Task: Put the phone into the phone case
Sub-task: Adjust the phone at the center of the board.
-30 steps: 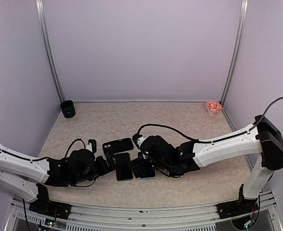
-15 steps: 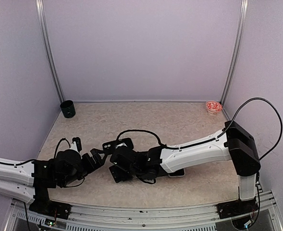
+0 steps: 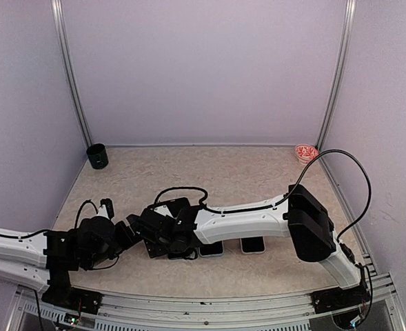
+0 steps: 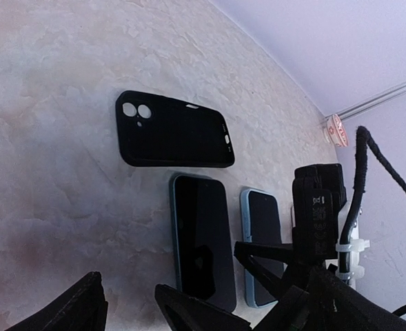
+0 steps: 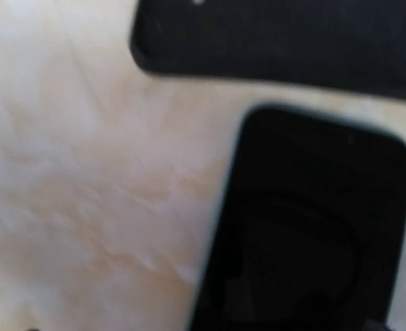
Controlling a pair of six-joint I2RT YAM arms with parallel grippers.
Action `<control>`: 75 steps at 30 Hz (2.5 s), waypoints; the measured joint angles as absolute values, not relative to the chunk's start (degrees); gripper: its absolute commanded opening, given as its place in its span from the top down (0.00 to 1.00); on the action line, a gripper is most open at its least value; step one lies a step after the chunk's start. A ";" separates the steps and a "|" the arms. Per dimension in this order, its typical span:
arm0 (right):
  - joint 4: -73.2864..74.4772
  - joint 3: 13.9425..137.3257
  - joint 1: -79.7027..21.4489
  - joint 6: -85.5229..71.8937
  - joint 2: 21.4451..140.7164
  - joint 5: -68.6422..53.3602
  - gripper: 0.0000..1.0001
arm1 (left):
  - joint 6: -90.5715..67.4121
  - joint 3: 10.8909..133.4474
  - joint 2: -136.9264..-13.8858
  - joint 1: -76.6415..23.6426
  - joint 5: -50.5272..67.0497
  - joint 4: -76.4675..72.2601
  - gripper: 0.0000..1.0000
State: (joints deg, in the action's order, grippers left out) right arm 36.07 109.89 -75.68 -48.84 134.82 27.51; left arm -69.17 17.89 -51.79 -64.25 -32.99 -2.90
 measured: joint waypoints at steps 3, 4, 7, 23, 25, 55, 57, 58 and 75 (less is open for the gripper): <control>37.39 109.58 -75.55 -50.02 135.00 26.63 0.00 | -69.19 17.80 -52.34 -64.27 -32.99 -1.87 0.01; 37.41 109.40 -75.46 -50.39 135.00 26.44 0.00 | -69.19 17.80 -52.34 -64.27 -33.01 -1.78 0.01; 37.36 108.73 -75.26 -50.96 135.00 25.43 0.00 | -69.19 17.80 -52.36 -64.27 -33.08 -0.99 0.01; 36.99 104.27 -73.71 -53.52 134.04 25.15 0.01 | -69.21 17.78 -52.40 -64.27 -33.56 -1.89 0.01; 37.04 104.25 -73.71 -53.69 134.02 25.15 0.01 | -69.23 17.78 -52.40 -64.27 -33.56 -1.98 0.01; 31.22 98.54 -73.71 -48.38 131.26 25.17 0.31 | -71.75 17.78 -50.17 -64.27 -37.43 0.19 0.01; 30.26 97.45 -73.71 -47.20 130.69 25.26 0.32 | -71.77 17.78 -50.22 -64.25 -37.52 0.34 0.01; 29.87 97.10 -73.71 -46.57 130.54 25.30 0.32 | -71.75 17.78 -50.26 -64.12 -37.54 0.45 0.01; 23.27 94.59 -74.54 -35.11 129.99 26.74 0.39 | -69.87 15.92 -52.64 -56.69 -32.91 -1.74 0.01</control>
